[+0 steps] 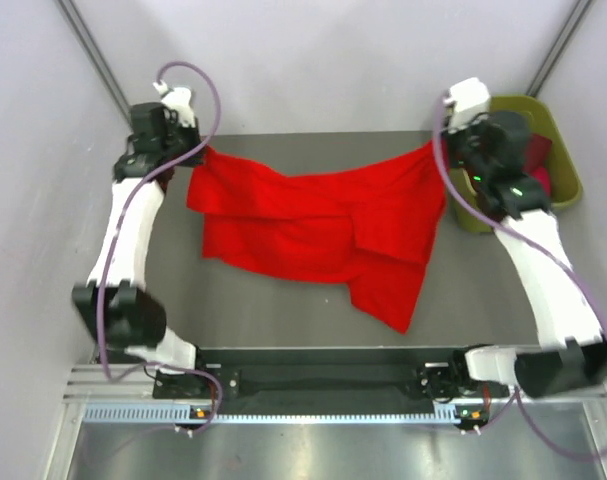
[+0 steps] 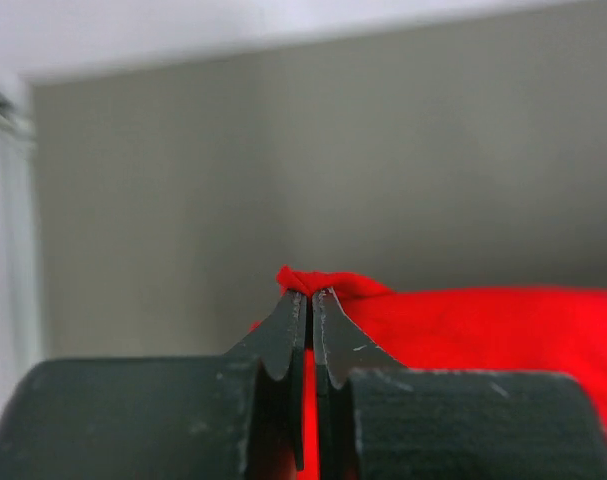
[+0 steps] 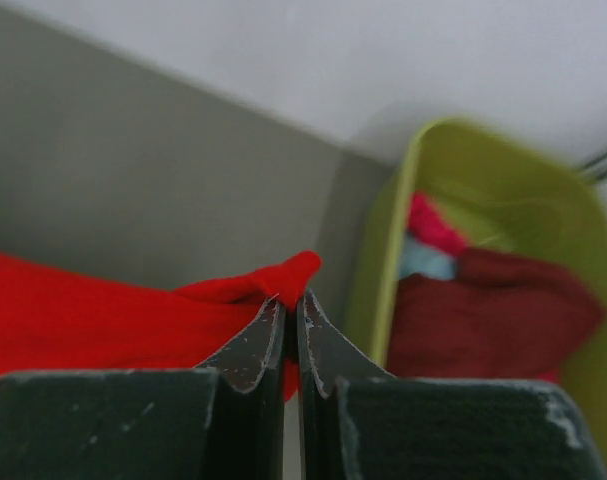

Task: Fold and stack the t-shirts
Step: Flatten the tshirt out

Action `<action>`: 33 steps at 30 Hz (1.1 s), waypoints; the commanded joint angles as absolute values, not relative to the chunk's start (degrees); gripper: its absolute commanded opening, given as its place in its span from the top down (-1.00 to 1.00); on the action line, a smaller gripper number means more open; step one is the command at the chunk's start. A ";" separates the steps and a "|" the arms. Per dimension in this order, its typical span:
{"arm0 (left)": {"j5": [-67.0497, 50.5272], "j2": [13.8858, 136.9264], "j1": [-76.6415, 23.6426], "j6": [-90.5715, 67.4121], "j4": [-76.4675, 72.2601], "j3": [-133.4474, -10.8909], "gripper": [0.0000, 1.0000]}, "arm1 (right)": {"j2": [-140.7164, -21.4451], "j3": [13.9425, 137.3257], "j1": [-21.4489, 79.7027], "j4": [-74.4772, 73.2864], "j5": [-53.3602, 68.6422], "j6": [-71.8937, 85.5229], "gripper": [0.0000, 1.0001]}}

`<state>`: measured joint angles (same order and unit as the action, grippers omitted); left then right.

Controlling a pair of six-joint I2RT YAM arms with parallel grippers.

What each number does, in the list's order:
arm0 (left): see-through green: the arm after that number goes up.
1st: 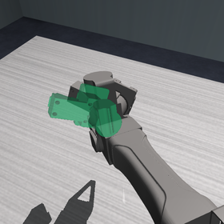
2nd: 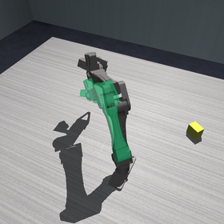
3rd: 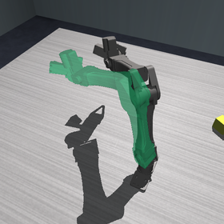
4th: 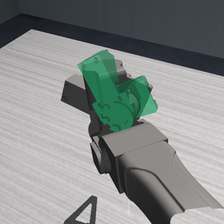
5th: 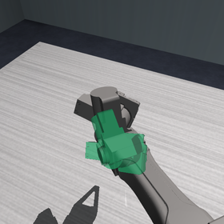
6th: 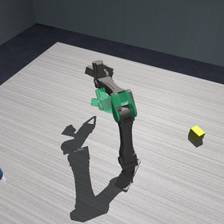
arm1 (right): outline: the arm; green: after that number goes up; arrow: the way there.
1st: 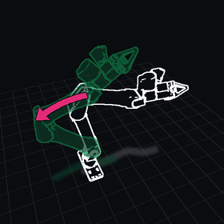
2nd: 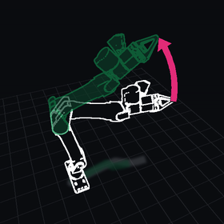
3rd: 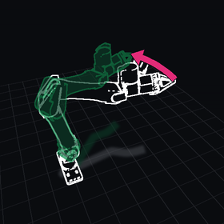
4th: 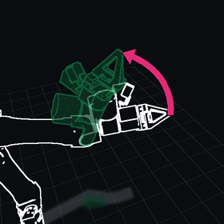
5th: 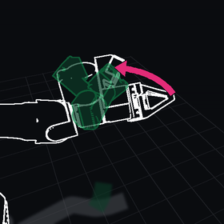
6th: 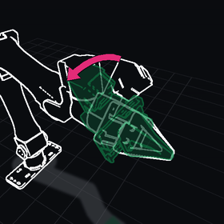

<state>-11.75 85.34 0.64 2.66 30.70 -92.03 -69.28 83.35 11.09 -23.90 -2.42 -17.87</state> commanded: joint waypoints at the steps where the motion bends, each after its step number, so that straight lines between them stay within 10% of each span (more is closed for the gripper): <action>1: -13.53 96.91 0.62 0.19 31.73 -95.71 1.00 | -79.51 80.42 10.20 -18.02 2.54 -15.39 1.00; 9: -8.72 127.41 -1.56 -2.47 28.39 -113.18 0.85 | -113.88 97.97 9.67 -14.59 3.08 -9.58 1.00; 12: -2.83 130.86 -2.64 -1.05 26.28 -119.77 -0.08 | -121.10 105.36 9.32 -12.75 0.97 -10.18 0.79; 14: -1.24 131.05 -2.64 -1.49 25.58 -121.11 -0.44 | -123.13 108.62 9.58 -13.01 0.18 -11.16 0.07; 33: -9.31 109.76 4.13 -7.90 29.35 -91.58 -0.16 | -86.05 77.52 10.99 -29.17 17.22 -4.83 -0.13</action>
